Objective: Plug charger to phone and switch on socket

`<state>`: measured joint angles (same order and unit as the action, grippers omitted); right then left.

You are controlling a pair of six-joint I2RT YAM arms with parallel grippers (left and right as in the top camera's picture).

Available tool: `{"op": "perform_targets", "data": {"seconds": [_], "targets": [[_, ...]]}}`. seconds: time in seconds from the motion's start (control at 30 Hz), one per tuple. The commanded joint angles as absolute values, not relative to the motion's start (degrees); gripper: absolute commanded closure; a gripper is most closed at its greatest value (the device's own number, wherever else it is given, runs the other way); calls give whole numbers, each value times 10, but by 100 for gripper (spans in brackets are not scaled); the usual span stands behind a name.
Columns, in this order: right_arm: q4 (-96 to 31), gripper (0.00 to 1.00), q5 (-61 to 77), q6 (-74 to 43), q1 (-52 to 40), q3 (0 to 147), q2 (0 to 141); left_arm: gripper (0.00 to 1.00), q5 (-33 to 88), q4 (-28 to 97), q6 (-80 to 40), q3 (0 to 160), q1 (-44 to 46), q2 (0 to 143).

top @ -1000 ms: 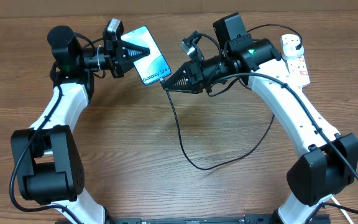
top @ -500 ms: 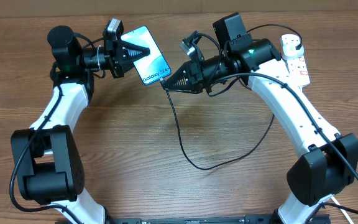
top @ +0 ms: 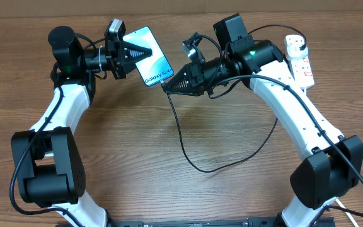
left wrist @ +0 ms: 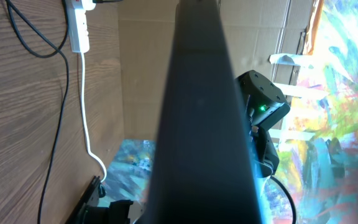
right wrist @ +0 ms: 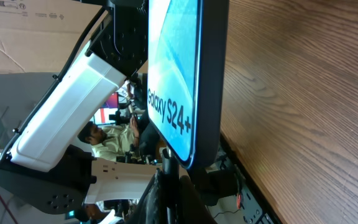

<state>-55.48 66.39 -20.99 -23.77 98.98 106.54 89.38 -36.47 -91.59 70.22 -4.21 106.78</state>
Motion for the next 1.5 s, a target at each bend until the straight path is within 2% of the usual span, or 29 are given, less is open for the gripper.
{"op": "perform_targets", "data": {"seconds": [0.0,1.47], "targets": [[-547,96,660,-208,-240,986,1056,96,905,-369,-924,709,-42,1069],[-547,96,668,-211,-225,986,1056,96,905,-384,-918,709,-41,1069]]}}
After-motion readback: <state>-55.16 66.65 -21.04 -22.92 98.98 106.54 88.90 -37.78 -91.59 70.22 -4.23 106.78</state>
